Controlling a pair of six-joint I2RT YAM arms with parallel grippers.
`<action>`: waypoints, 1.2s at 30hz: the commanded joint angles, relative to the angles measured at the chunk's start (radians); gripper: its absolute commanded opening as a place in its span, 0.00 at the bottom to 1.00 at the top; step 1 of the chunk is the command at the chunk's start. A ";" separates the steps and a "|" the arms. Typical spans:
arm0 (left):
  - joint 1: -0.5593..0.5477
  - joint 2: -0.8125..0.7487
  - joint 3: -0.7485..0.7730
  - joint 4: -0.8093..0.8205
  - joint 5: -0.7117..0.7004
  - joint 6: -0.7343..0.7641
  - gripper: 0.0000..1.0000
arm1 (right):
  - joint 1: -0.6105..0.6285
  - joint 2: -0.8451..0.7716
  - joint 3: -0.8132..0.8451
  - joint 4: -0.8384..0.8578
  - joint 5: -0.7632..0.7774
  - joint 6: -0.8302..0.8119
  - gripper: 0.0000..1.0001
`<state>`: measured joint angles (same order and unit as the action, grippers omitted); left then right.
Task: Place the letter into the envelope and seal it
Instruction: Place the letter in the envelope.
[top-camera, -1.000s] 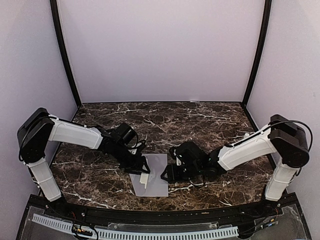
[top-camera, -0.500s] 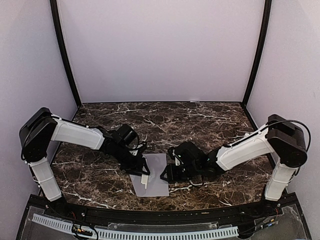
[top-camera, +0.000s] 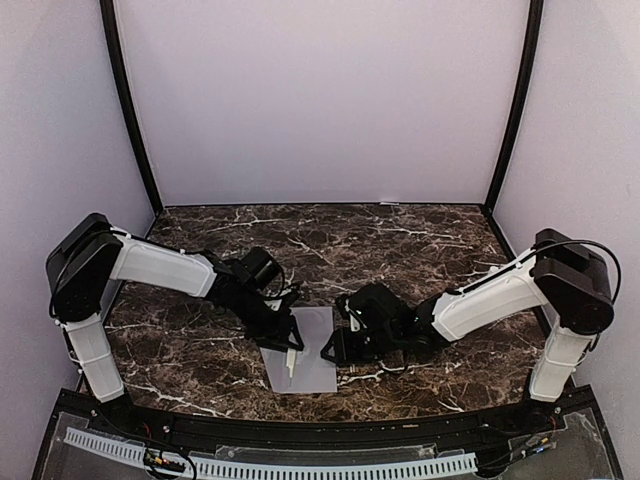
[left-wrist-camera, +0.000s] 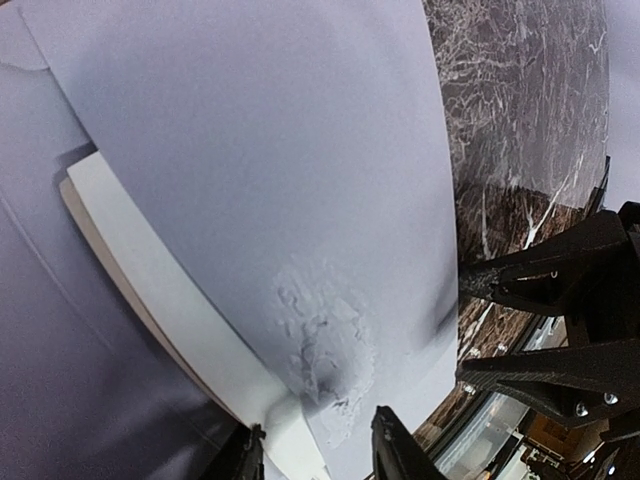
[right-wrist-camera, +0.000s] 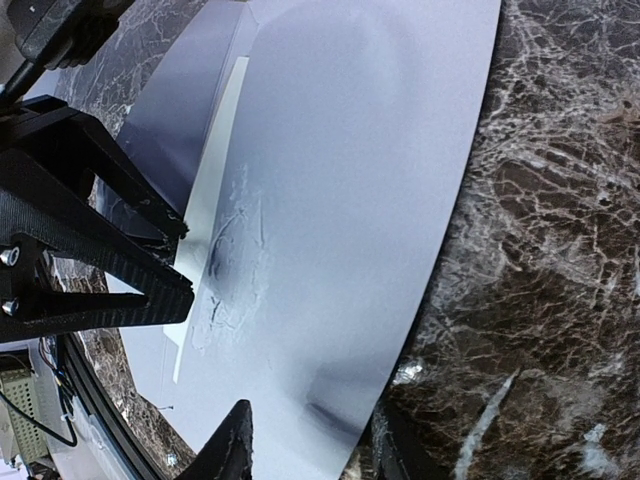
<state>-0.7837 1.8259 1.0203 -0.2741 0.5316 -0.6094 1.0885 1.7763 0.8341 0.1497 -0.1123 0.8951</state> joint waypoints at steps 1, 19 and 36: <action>-0.018 0.027 0.026 -0.016 0.007 0.015 0.36 | 0.012 0.020 0.022 0.024 -0.012 0.002 0.37; -0.017 -0.132 0.041 -0.122 -0.172 0.059 0.56 | 0.001 -0.121 0.009 -0.095 0.125 -0.030 0.44; -0.041 -0.099 -0.071 -0.010 -0.046 -0.002 0.54 | 0.026 -0.055 -0.009 -0.014 0.019 0.014 0.47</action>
<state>-0.8154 1.7206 0.9684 -0.2985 0.4614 -0.6075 1.0954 1.6955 0.8318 0.0895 -0.0635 0.8894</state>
